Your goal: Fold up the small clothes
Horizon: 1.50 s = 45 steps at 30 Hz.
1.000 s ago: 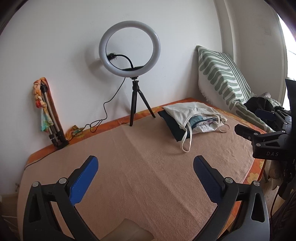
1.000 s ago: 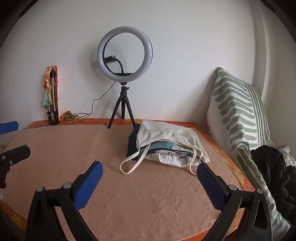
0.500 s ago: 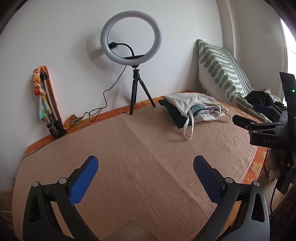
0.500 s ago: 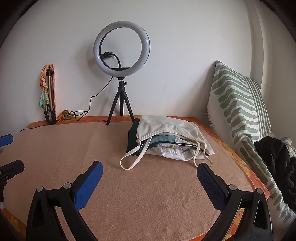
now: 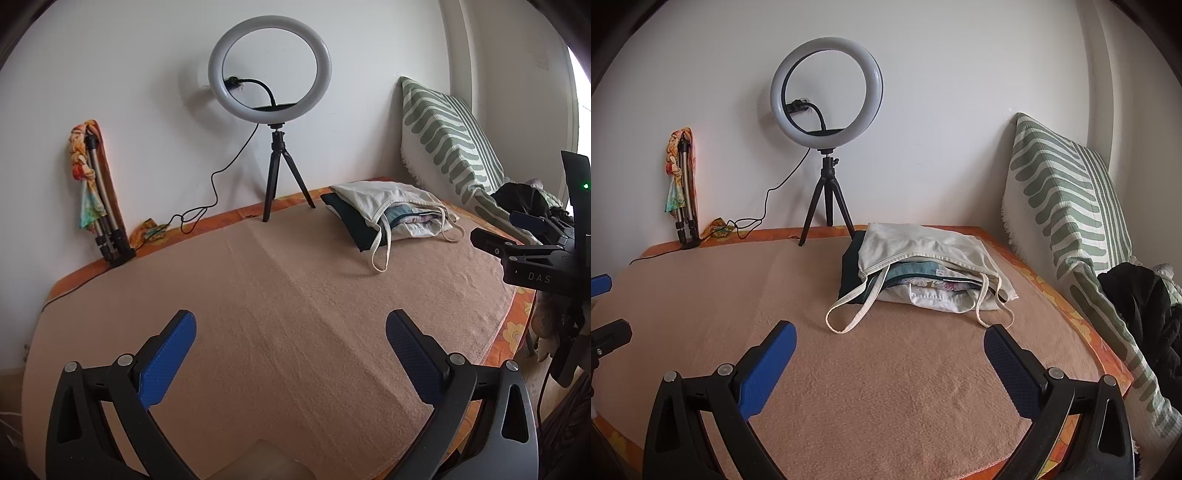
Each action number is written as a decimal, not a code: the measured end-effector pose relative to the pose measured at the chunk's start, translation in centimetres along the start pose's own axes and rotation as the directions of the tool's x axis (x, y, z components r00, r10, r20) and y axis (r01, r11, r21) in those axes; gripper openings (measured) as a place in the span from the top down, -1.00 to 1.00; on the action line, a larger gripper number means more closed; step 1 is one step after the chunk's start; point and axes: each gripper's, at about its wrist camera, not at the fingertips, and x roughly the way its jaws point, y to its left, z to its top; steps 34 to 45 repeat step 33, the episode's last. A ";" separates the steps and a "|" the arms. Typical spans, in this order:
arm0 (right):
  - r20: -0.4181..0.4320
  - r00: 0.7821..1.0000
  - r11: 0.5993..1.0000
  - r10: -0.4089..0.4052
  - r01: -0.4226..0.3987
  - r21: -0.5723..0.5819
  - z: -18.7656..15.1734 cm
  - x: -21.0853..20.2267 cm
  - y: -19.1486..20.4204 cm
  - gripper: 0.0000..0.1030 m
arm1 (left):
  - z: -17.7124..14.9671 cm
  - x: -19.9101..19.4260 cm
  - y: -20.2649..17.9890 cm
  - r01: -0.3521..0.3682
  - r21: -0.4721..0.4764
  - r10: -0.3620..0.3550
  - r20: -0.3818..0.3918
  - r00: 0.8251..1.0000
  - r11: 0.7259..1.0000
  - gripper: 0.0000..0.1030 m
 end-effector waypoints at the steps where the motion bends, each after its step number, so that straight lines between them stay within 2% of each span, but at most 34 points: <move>1: 0.001 1.000 1.000 -0.002 0.002 -0.001 0.0 0.0 0.0 -0.99 | 0.0 0.0 0.0 -0.001 0.001 0.001 0.001 1.000 1.000 -0.99; 27: 0.007 1.000 1.000 0.000 0.000 -0.007 0.0 -0.4 0.7 -0.99 | -0.1 -0.9 0.3 -0.022 -0.015 0.022 0.015 1.000 1.000 -0.99; 30: 0.007 1.000 1.000 0.000 0.000 -0.006 0.0 -0.4 0.7 -0.99 | -0.1 -1.2 0.6 -0.004 -0.035 0.005 0.015 1.000 0.999 -0.99; 45: 0.009 1.000 1.000 0.005 -0.005 -0.001 0.1 -0.3 0.9 -0.99 | -0.1 -1.2 1.0 -0.011 -0.039 0.012 0.014 1.000 0.999 -0.99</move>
